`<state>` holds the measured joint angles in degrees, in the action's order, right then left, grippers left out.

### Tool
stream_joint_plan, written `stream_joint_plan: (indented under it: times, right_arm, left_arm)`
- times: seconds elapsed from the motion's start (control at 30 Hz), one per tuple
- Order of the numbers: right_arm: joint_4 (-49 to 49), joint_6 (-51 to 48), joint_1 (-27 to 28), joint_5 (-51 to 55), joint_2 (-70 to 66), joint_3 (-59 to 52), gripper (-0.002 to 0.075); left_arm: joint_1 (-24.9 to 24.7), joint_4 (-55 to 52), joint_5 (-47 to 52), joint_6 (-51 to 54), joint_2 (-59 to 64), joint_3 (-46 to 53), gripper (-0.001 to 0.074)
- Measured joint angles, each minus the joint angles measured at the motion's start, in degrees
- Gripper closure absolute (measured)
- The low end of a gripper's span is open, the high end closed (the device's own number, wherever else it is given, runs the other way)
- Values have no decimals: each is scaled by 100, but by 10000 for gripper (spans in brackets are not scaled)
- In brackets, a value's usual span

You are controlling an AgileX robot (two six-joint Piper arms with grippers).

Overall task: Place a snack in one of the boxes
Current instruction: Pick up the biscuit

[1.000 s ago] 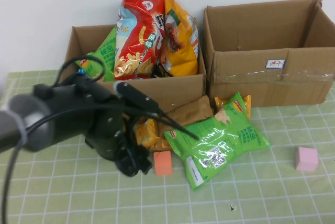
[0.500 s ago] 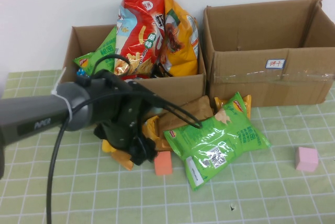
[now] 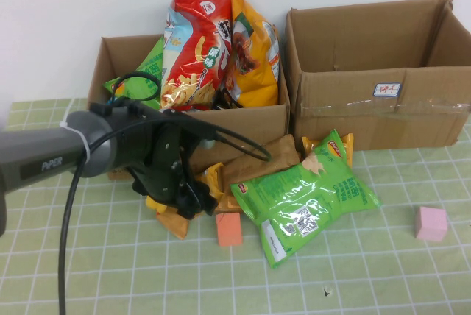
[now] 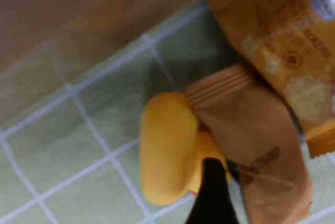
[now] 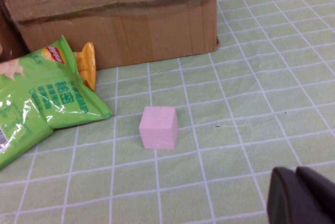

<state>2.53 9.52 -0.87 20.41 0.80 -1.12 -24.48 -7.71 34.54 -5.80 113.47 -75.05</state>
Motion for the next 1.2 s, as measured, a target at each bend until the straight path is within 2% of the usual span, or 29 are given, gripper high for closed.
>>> stream_joint_plan:
  times: [0.3,0.73,0.83,0.97,1.03,1.1,1.2]
  right_arm:
    - [0,0,0,0,0,0,728]
    - [0,0,0,0,0,0,728]
    - [0,2,0,0,0,0,728]
    - [0,2,0,0,0,0,728]
    - [0,2,0,0,0,0,728]
    - [0,2,0,0,0,0,728]
    - [0,2,0,0,0,0,728]
  left_arm:
    - [-18,229,42,454,70,-11,275]
    - [-23,239,-90,489,329,-45,281]
    - [-23,242,-134,489,348,-45,346]
    - [-23,265,-181,489,389,-45,552]
    - [-23,265,-195,489,389,-45,629]
    - [-23,265,-195,489,389,-45,665]
    - [-23,265,-171,489,389,-45,666]
